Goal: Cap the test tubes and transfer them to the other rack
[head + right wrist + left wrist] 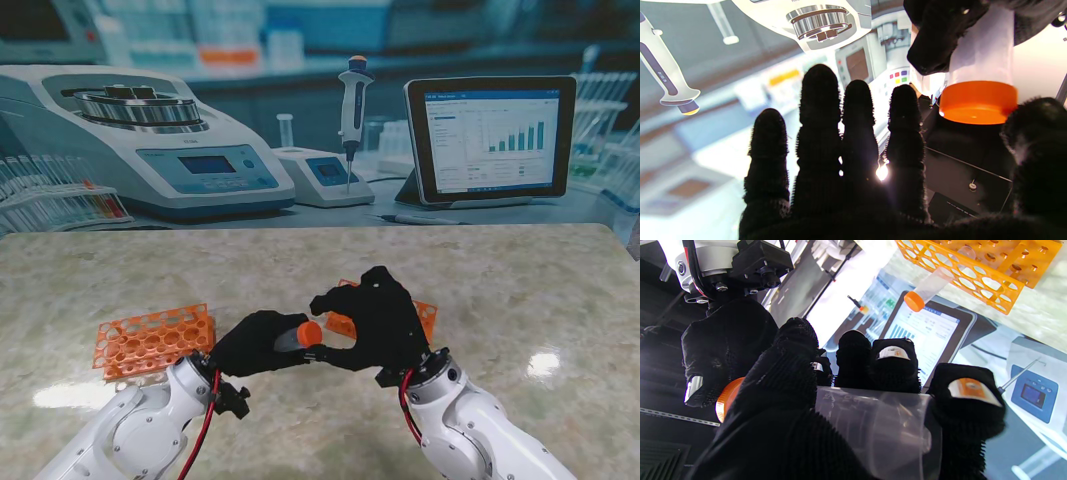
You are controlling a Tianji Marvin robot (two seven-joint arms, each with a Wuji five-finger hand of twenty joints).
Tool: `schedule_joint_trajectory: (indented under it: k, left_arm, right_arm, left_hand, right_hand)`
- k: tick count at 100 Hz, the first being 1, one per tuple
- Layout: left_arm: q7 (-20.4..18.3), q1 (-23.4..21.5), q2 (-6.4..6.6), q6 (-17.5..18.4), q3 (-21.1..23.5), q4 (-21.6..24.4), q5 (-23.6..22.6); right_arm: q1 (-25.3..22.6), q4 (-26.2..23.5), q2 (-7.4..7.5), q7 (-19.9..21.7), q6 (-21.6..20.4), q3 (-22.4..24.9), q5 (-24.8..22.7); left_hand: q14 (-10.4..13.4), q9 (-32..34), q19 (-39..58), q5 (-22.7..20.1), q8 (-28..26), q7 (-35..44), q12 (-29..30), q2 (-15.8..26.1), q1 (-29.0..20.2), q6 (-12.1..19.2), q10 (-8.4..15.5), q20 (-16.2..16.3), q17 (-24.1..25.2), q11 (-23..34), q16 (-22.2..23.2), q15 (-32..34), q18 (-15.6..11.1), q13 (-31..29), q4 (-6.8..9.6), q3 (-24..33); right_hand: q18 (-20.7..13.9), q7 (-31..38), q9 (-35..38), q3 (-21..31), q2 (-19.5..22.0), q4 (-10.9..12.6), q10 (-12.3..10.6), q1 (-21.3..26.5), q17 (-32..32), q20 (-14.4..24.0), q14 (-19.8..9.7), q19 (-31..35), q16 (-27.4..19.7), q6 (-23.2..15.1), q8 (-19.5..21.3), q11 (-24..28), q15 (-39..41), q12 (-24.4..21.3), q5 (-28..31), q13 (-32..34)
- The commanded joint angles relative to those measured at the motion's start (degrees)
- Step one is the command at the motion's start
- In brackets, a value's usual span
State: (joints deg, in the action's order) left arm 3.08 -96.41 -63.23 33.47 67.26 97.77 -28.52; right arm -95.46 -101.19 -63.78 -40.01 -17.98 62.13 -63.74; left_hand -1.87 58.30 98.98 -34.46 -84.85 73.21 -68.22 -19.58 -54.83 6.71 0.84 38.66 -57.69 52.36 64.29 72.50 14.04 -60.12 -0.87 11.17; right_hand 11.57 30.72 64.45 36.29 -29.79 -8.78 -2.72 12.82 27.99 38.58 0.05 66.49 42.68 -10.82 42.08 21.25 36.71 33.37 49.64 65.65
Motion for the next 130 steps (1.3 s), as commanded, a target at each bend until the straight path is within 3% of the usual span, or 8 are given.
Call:
schedule_joint_trajectory:
  k: [1, 48, 66, 79, 86, 94, 112, 130]
  left_arm:
    - [-0.27, -0.11, -0.05, 0.05, -0.17, 0.34, 0.02]
    - [-0.53, 0.11, 0.0, -0.09, -0.49, 0.23, 0.16]
    - [-0.48, 0.0, 0.0, 0.03, -0.42, 0.31, 0.07]
    - [-0.48, -0.02, 0.0, 0.04, -0.41, 0.33, 0.08]
    - [-0.4, -0.06, -0.01, 0.08, -0.38, 0.36, 0.0]
    - [-0.31, -0.12, -0.02, 0.15, -0.33, 0.39, -0.08]
    - [-0.37, -0.11, -0.01, 0.2, -0.36, 0.39, -0.08]
    - [-0.32, -0.14, -0.01, 0.25, -0.36, 0.44, -0.14]
  right_arm:
    - [-0.62, -0.63, 0.06, 0.0, -0.32, 0.02, -0.14]
    - [-0.26, -0.92, 0.03, 1.5, -1.71, -0.17, 0.55]
    - [0.14, -0.69, -0.08, 1.53, -1.9, -0.66, 0.96]
    - [0.37, -0.41, -0.16, 1.36, -1.91, -0.99, 1.19]
    - [0.55, -0.17, -0.18, 1.42, -1.86, -1.18, 1.29]
    - [0.79, 0.17, -0.22, 1.48, -1.68, -1.42, 1.47]
    - [1.2, 0.59, -0.37, 1.23, -1.48, -1.87, 1.86]
    - [1.37, 0.73, -0.39, 1.0, -1.08, -2.21, 1.81]
  left_hand:
    - [1.16, -0.87, 6.79, -1.51, -3.78, 4.2, 0.31, 1.97, -1.77, 3.78, 2.28, -0.71, -1.39, -0.13, -0.52, -0.24, -3.75, 0.16, -0.32, 0.14]
    - [1.07, -0.88, 6.79, -1.51, -3.78, 4.19, 0.29, 1.93, -1.76, 3.73, 2.17, -0.71, -1.39, -0.13, -0.51, -0.22, -3.75, 0.16, -0.33, 0.14]
    - [1.07, -0.85, 6.79, -1.55, -3.78, 4.21, 0.29, 1.94, -1.75, 3.69, 2.26, -0.71, -1.39, -0.15, -0.51, -0.22, -3.75, 0.16, -0.33, 0.14]
    - [1.07, -0.89, 6.79, -1.52, -3.78, 4.2, 0.29, 1.89, -1.76, 3.76, 2.21, -0.71, -1.39, -0.16, -0.51, -0.22, -3.75, 0.16, -0.33, 0.14]
    - [1.07, -0.87, 6.79, -1.53, -3.78, 4.2, 0.28, 1.88, -1.76, 3.75, 2.18, -0.71, -1.39, -0.15, -0.51, -0.22, -3.75, 0.16, -0.33, 0.14]
    - [1.11, -0.88, 6.79, -1.52, -3.78, 4.19, 0.28, 1.88, -1.75, 3.72, 2.3, -0.71, -1.39, -0.15, -0.51, -0.24, -3.75, 0.18, -0.33, 0.15]
    - [1.12, -0.86, 6.79, -1.49, -3.78, 4.18, 0.27, 1.89, -1.75, 3.72, 2.22, -0.71, -1.39, -0.14, -0.51, -0.24, -3.75, 0.18, -0.33, 0.17]
    - [1.12, -0.89, 6.79, -1.49, -3.78, 4.18, 0.27, 1.88, -1.75, 3.74, 2.22, -0.71, -1.39, -0.15, -0.5, -0.24, -3.75, 0.18, -0.33, 0.17]
  right_hand:
    - [0.81, 0.08, -1.06, 0.55, -2.05, 1.88, 0.31, 2.27, -1.38, 1.8, -0.55, -0.66, 0.61, 0.72, -0.14, 0.14, -3.25, 0.38, -1.1, -1.34]
    - [0.54, 2.18, 2.49, -1.34, -2.26, 1.99, 0.08, 5.49, -0.4, 2.3, -1.05, -0.23, 0.73, -0.32, 1.35, 2.33, -2.78, 1.91, 1.99, 0.84]
    - [0.52, 3.64, 5.12, -3.44, -1.49, 2.2, -0.18, 9.8, 0.49, 2.52, -1.31, 0.38, 0.85, -1.31, 2.19, 3.65, -1.98, 2.89, 4.28, 2.7]
    - [0.29, 9.21, 7.34, -15.69, 0.86, 0.48, -0.69, 20.0, 1.3, 2.4, -1.59, 1.01, 0.75, -3.77, -3.4, 4.59, -0.93, 3.69, 4.39, 4.39]
    - [0.25, 13.1, 8.16, -20.76, 1.77, 0.94, -0.81, 24.81, 1.59, 2.33, -1.67, 1.24, 0.81, -5.05, -6.04, 4.93, -0.41, 3.87, 3.62, 5.06]
    - [0.2, 18.3, 8.95, -31.67, 4.31, 3.98, -0.86, 31.93, 1.93, 2.25, -1.71, 1.53, 0.86, -6.44, -10.39, 5.34, 0.09, 4.19, 2.59, 5.68]
    - [-0.11, 21.97, 11.0, -33.9, 5.76, 5.41, -1.57, 37.7, 2.92, 2.23, -1.92, 2.11, 0.99, -9.04, -11.81, 6.32, 1.11, 4.5, 3.55, 7.4]
    - [-0.33, 22.95, 12.6, -33.76, 6.33, 5.49, -1.76, 38.65, 3.86, 2.36, -2.02, 2.76, 1.35, -8.85, -11.2, 7.58, 2.3, 5.1, 4.84, 8.85]
